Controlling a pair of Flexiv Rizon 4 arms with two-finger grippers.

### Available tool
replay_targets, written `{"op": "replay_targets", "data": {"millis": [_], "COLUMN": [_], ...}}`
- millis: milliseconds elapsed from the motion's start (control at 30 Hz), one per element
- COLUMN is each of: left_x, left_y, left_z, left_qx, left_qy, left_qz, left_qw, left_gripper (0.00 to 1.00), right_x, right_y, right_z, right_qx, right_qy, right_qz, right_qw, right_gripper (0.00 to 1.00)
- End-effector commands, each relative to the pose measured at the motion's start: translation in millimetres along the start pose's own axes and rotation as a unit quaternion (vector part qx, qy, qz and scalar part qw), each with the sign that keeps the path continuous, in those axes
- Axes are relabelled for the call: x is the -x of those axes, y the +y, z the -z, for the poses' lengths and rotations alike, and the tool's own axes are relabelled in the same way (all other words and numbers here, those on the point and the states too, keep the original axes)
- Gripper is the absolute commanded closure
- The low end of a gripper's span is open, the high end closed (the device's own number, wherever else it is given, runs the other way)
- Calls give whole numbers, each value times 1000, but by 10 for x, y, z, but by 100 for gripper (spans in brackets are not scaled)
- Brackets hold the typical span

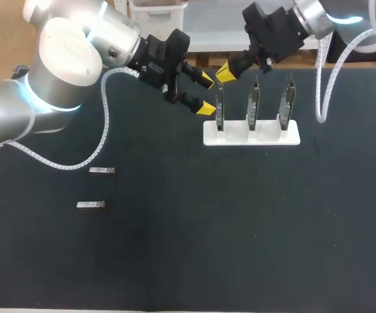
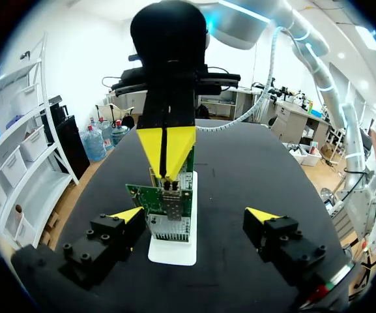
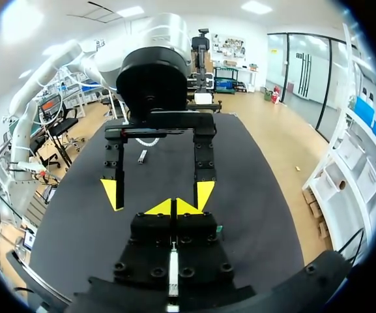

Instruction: Pick up the optical module with the left hand, and insert it into the network port with the right hand.

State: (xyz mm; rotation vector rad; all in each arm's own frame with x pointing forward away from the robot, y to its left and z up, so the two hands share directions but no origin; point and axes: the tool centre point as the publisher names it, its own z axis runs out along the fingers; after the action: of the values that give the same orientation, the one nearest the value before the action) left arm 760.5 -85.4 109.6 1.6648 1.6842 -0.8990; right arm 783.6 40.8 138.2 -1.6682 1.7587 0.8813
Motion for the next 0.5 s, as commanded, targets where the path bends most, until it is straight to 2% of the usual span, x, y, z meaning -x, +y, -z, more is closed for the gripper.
{"op": "replay_targets", "data": {"millis": [33,333,500], "left_x": [6,6,6], "left_y": [36,36,36], "left_z": [-4,-4,-4], "left_qx": [-4,-4,-4], "left_qy": [2,2,2], "left_qz": [0,0,0], "left_qw": [1000,1000,1000], "left_gripper": [0,0,0], "right_x": [-331,-391,-356], "right_y": [-22,-9,4], "right_z": [-191,-197,-153], "right_qx": [0,-4,-5], "right_qy": [6,13,4], "right_qz": [-3,-10,-11], "right_qw": [1000,1000,1000], "right_gripper": [100,100,100]}}
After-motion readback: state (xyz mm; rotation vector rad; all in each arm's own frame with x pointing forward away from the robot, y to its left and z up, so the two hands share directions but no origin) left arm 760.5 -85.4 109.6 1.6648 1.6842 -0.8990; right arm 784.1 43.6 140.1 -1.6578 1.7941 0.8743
